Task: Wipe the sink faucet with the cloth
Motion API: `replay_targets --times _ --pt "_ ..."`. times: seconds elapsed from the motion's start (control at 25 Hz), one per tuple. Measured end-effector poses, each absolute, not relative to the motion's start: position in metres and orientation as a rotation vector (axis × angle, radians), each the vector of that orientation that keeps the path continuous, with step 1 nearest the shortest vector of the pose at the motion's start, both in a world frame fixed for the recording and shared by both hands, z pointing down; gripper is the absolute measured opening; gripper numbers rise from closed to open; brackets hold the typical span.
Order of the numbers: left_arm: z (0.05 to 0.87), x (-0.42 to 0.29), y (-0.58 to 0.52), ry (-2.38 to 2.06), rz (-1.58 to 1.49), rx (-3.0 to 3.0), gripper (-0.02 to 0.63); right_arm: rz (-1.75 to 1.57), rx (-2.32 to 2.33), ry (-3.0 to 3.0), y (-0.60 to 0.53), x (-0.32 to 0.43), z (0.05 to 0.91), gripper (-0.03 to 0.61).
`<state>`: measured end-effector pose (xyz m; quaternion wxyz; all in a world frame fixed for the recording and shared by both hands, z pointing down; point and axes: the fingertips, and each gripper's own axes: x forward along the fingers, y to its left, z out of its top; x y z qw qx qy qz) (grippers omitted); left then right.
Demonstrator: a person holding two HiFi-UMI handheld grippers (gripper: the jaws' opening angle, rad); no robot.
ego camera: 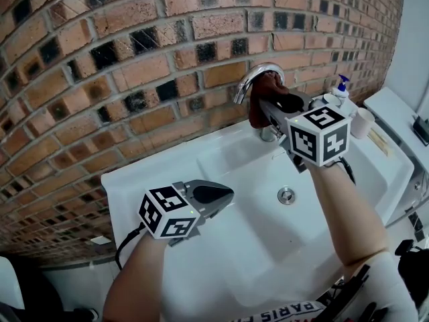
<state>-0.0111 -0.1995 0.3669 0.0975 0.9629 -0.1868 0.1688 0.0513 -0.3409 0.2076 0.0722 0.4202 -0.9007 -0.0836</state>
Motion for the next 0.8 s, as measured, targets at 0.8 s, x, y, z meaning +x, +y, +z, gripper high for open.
replay_targets --times 0.8 --pt "0.367 -0.011 -0.2 -0.552 0.501 2.85 0.006 -0.34 1.149 -2.703 -0.303 0.03 0.214 0.094"
